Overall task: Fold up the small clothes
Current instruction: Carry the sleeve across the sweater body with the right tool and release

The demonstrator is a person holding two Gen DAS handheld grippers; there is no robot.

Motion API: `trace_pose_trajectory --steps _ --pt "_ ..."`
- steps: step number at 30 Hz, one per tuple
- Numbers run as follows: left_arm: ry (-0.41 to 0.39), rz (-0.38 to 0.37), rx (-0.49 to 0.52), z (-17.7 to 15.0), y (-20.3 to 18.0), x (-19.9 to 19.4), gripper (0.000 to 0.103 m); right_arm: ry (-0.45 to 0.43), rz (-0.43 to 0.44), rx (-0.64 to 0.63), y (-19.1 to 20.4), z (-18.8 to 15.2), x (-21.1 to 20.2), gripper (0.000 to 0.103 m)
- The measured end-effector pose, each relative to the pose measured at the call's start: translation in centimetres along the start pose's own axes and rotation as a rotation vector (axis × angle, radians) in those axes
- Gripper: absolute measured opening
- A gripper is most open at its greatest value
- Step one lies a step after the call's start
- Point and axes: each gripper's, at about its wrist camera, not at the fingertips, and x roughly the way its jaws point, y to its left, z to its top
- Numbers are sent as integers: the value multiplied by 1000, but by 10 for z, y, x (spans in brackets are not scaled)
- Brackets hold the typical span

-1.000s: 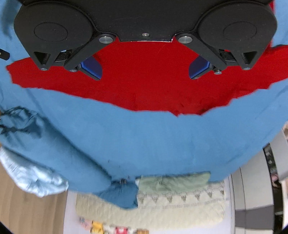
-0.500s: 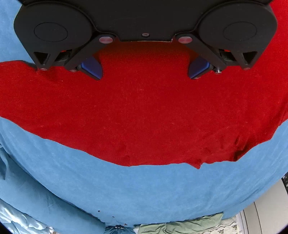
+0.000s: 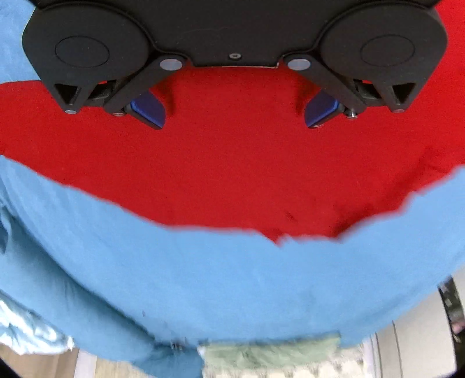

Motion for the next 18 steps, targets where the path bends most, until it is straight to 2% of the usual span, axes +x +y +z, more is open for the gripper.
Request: trace_pose_trajectory --steps 2,4,6,8,11,13,16,18 --pt "-50 22 7 2 18 -24 103 -17 112 -47 49 17 -10 20" --pt "-70 -4 -5 1 40 -44 103 -27 236 -86 102 26 -18 20" --pt "-82 -28 -31 -3 67 -60 103 -13 363 -123 162 24 -20 20" --pt "-94 -15 -49 -11 94 -71 103 28 478 -149 216 10 -14 20" --pt "-93 32 -59 -29 127 -80 103 129 586 -244 291 -42 8 20" --pt "-73 67 -61 -41 146 -78 103 221 617 -316 328 -94 29 20" --pt "-60 66 -65 -63 171 -73 103 322 600 -424 355 -168 50 20" --pt "-65 40 -87 -73 183 -73 103 365 604 -445 357 -203 56 20"
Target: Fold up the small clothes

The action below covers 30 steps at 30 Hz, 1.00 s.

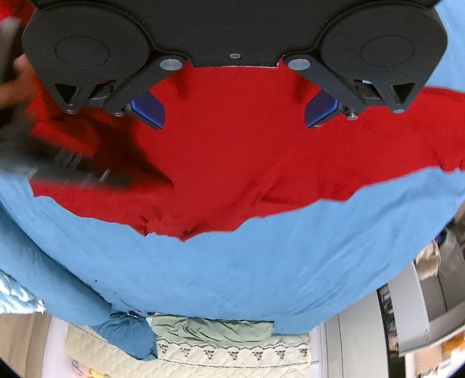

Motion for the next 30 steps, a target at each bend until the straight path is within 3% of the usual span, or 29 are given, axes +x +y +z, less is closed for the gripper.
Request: trace_pose_trajectory --steps 3,5,7,9,15,19,20,21,23,25,30 --pt "-35 -38 -28 -3 11 0 103 20 -2 -29 5 -17 9 23" --pt "-40 -47 -32 0 8 0 103 26 -7 -64 6 -18 3 37" --pt "-40 -58 -24 1 5 -2 103 13 -14 -93 4 -15 -12 80" --pt "-51 -80 0 6 -3 -2 103 -21 -37 -127 -8 -18 -36 95" --pt "-19 -152 155 13 -56 19 103 5 -212 -201 -43 -30 -91 97" --pt "3 -166 192 13 -84 47 102 17 -381 -204 -69 -50 -113 97" --pt "6 -163 190 14 -87 54 97 20 -415 -198 -76 -55 -115 97" --pt "10 -157 186 14 -90 61 92 25 -443 -194 -83 -60 -117 97" --pt "22 -147 169 17 -92 73 69 39 -493 -182 -97 -70 -117 97" --pt "27 -134 136 18 -88 81 57 45 -515 -146 -110 -77 -115 97" --pt "-50 -119 -70 16 -48 72 56 13 -492 -39 -133 -82 -121 99"
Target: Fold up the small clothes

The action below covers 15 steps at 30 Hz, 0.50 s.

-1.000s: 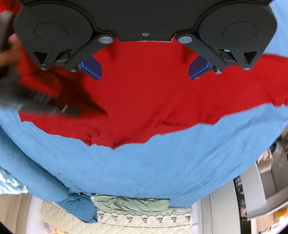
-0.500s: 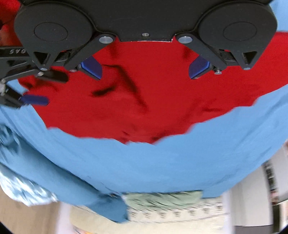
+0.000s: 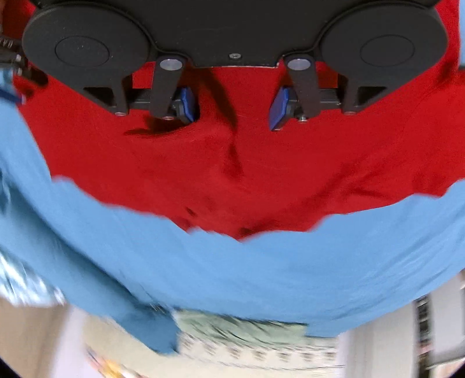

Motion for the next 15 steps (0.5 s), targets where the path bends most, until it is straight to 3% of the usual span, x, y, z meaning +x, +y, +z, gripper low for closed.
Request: trace_pose_trajectory --steps 5,12,13,15 --pt "-19 -33 -94 -8 29 -3 53 6 16 57 -14 0 -2 100" --pt "-64 -120 -148 -10 30 -2 53 21 20 60 -8 10 1 101" --pt "-71 -123 -144 -9 28 -2 49 22 20 60 -8 11 2 101" --pt "-77 -129 -130 -7 25 -1 23 24 18 60 -8 13 3 101"
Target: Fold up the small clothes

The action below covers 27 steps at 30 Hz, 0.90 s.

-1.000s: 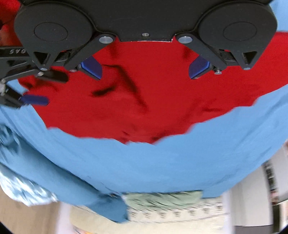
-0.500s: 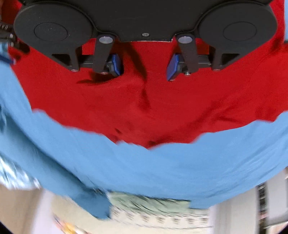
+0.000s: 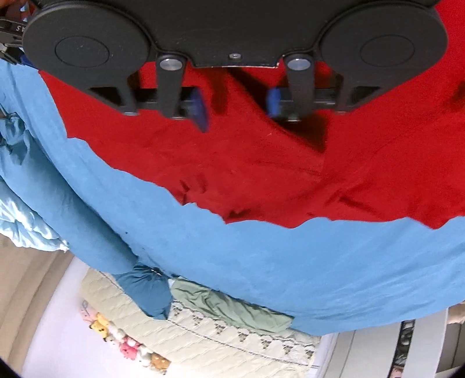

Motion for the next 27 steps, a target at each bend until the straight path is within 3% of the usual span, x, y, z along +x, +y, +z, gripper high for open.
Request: trace_pose_trajectory --steps 1,6,10,16,21,23,25,27 --pt "-4 9 9 1 -2 -1 3 0 -2 1 1 1 2 101" --pt "-145 53 17 14 0 -29 4 -3 -34 -18 6 11 15 100" --pt "-256 139 34 25 19 -58 4 3 -77 -35 4 17 21 99" --pt "-163 179 12 8 58 -52 4 18 -83 -8 -16 12 18 99" --pt "-121 208 23 -6 69 -64 20 39 -86 -30 -19 14 15 99" --pt "-87 289 45 -10 72 -73 40 51 -85 -32 -22 15 14 99" --pt "-54 380 56 -13 79 -87 42 71 -84 -24 -24 16 10 99" --pt "-63 385 55 -17 84 -107 44 79 -84 -24 -19 19 -1 99"
